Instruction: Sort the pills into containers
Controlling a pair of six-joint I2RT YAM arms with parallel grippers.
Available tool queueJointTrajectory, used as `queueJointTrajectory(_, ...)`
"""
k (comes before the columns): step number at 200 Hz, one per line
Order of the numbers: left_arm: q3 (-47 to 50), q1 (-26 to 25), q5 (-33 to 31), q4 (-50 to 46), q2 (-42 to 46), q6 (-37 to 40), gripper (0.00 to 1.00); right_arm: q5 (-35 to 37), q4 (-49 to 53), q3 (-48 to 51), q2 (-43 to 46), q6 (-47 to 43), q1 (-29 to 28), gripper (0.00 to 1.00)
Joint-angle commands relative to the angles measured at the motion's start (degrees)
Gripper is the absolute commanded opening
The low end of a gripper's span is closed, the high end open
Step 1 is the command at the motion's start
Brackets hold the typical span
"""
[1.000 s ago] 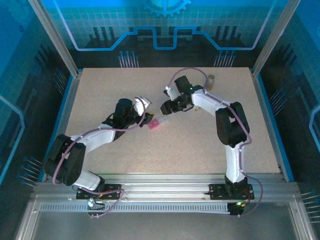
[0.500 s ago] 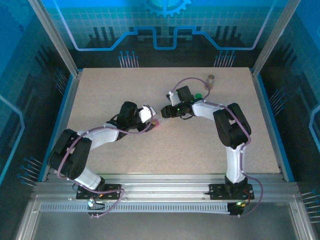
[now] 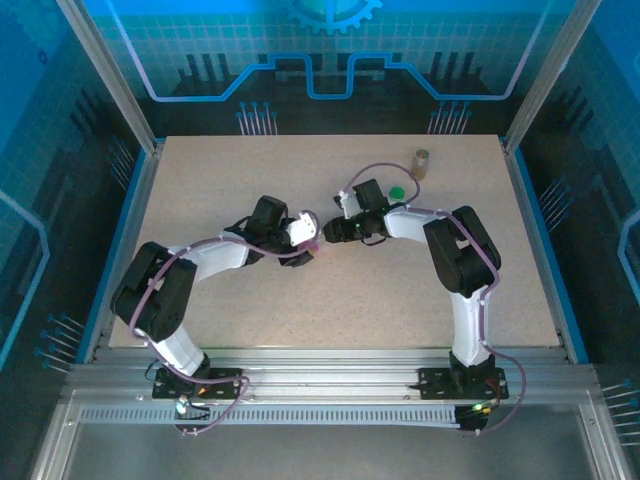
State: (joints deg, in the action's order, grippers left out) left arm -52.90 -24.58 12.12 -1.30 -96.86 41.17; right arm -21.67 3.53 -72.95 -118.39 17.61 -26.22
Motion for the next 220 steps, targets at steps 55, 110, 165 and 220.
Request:
queueJointTrajectory(55,-8.87,-1.63,-3.77,-9.29,-6.63,5.11,0.64,0.35,-1.43,3.34,0.60,-0.73,-0.94,0.45)
queueJointTrajectory(110,-13.73,-1.99,-5.61,-12.17,-11.08,3.10,0.60,0.04,-1.29,3.07,-0.26,-1.15,-0.94,0.44)
queueJointTrajectory(165,-15.68,-2.75,-7.20,-13.95,-11.77,1.90,0.54,1.35,-1.08,3.51,-0.76,-1.35,-0.94,0.43)
queueJointTrajectory(220,-19.04,-2.79,-5.47,-19.73,-12.03,1.91,0.39,2.67,-0.11,3.69,-1.23,-2.35,-1.17,0.43)
